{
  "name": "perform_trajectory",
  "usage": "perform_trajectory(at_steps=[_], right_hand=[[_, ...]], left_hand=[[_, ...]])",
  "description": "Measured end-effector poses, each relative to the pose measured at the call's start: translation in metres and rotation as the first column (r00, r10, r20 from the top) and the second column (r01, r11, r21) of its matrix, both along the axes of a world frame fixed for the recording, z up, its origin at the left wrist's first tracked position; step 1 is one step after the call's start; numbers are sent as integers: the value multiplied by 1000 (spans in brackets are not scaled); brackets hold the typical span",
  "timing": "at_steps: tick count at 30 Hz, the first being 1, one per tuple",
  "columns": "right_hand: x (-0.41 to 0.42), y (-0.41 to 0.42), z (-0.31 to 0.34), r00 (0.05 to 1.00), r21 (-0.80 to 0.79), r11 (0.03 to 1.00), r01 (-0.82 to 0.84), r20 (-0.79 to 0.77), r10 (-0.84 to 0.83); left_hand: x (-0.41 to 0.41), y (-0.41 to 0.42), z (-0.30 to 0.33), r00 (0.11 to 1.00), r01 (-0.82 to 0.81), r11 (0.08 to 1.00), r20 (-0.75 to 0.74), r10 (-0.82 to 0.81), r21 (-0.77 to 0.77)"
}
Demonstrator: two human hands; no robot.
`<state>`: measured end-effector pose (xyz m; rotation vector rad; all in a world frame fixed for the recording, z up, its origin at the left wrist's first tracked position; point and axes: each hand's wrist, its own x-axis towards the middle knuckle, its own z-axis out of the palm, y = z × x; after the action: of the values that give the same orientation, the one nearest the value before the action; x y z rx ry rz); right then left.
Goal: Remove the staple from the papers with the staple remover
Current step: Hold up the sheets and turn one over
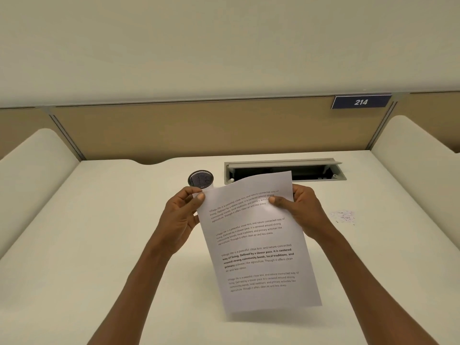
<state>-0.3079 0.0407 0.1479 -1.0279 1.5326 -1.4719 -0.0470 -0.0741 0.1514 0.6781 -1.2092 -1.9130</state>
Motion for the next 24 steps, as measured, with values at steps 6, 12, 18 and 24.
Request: perform_trajectory(at_steps=[6, 12, 18, 24], right_hand=[[-4, -1, 0, 1000, -20, 1000, 18, 3, -18], [-4, -2, -1, 1000, -20, 1000, 22, 19, -22], [-3, -1, 3, 1000, -21, 1000, 18, 25, -17], [-4, 2, 7, 999, -28, 1000, 13, 37, -12]], left_hand=[[1, -5, -4, 1000, 21, 999, 3, -21, -42], [1, -7, -7, 1000, 4, 999, -2, -4, -42], [0, -6, -8, 1000, 1, 998, -2, -1, -64], [3, -5, -8, 995, 94, 988, 37, -90, -120]])
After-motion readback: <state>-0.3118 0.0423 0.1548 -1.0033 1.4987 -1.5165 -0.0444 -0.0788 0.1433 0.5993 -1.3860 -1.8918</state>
